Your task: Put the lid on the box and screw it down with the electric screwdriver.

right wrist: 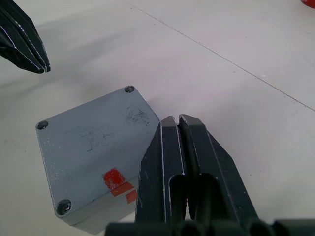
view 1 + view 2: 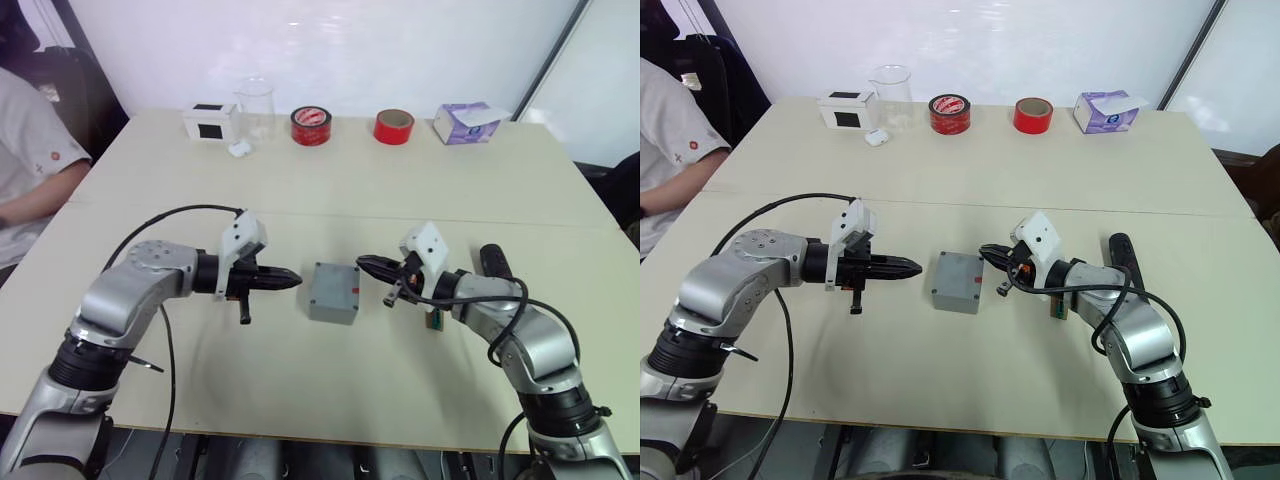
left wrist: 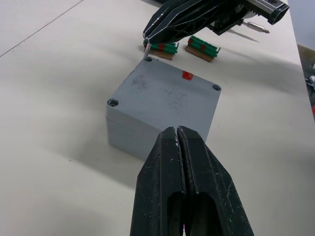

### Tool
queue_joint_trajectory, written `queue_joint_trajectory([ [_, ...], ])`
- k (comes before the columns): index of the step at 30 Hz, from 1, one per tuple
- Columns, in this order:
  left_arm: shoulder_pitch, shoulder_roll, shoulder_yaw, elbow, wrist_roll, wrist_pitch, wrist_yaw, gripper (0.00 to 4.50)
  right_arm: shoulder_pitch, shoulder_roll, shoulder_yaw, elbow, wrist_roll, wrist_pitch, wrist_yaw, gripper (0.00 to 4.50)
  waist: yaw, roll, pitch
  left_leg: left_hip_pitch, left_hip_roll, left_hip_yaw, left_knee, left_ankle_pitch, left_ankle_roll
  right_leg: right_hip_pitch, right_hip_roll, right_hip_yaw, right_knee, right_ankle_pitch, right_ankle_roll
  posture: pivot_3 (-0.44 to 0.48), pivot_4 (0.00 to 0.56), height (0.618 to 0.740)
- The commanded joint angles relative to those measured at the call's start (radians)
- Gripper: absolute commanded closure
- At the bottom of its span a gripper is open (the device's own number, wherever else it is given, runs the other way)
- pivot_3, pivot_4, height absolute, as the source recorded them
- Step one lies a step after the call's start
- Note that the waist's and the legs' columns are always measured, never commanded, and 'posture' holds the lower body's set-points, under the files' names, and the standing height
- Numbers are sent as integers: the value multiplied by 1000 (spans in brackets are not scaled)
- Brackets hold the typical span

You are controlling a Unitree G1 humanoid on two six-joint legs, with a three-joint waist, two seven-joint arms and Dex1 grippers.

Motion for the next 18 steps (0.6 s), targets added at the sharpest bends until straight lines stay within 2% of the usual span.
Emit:
queue_joint_trajectory([
  [1, -8, 0, 6, -7, 1, -21, -5, 4500, 4, -1, -12, -25, 12, -2, 3, 4478, 0, 0, 0, 0, 0, 0, 0, 0, 0, 0, 0, 0, 0, 0, 0, 0, 150, 740],
  [18, -8, -6, 0, -7, 10, -29, -3, 4500, -2, -9, -11, -38, 32, 14, 14, 4478, 0, 0, 0, 0, 0, 0, 0, 0, 0, 0, 0, 0, 0, 0, 0, 0, 150, 740],
])
